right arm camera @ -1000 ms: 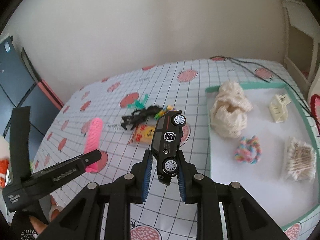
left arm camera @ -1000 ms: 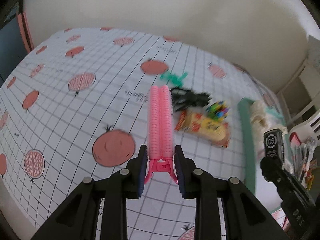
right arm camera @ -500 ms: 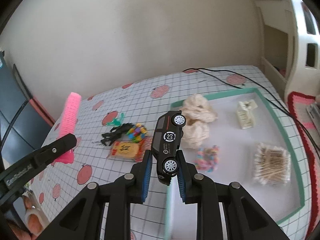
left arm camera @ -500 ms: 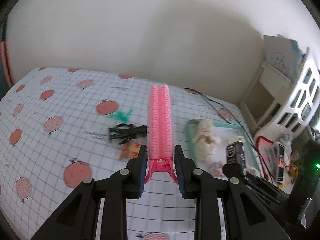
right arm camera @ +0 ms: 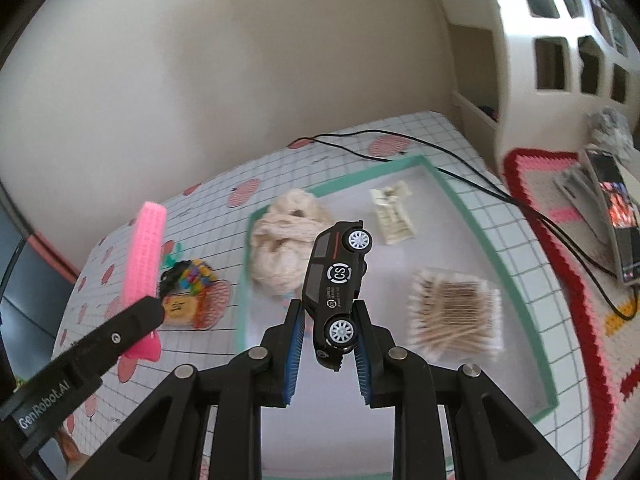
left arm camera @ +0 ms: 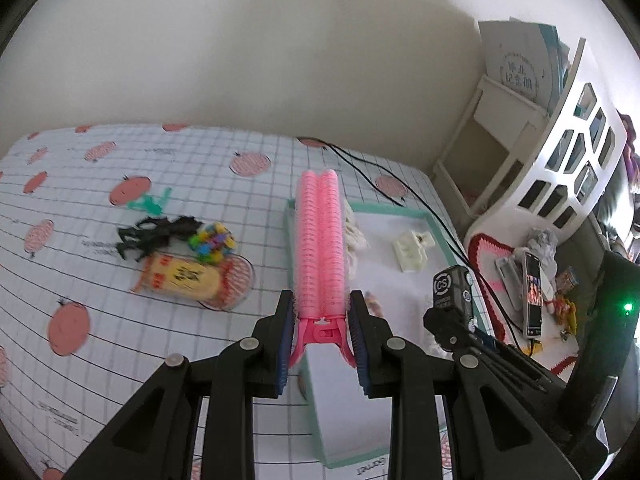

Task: Organize objects
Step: 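Carry toy car with right tool while left tool carries hair roller over tray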

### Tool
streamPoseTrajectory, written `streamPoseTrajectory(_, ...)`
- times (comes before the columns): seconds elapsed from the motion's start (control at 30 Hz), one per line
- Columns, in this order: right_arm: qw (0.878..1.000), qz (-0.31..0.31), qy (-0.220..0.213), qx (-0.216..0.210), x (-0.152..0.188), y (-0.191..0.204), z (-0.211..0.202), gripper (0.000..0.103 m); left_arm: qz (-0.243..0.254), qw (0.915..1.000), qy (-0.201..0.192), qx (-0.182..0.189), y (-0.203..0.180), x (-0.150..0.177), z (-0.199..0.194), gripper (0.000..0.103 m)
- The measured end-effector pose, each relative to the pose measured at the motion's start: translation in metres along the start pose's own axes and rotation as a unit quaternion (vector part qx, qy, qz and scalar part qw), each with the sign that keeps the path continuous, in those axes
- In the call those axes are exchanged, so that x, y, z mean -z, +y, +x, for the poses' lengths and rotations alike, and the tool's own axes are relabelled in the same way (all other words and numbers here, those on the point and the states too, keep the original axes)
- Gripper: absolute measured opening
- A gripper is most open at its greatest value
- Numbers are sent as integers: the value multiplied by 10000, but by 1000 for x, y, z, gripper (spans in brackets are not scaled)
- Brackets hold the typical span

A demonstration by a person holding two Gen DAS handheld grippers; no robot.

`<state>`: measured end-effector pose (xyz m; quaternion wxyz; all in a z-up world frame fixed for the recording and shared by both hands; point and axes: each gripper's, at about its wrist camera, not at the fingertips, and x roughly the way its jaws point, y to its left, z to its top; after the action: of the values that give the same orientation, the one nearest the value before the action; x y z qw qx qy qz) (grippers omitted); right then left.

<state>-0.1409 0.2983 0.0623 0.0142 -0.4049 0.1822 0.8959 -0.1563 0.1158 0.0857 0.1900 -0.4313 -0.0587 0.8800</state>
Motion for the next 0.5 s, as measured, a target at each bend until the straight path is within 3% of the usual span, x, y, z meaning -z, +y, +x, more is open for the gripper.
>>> streamPoseTrajectory(0.5,9994,197,269,124,8,-24,27,25,189,9977,655,6,-18,23,48,28)
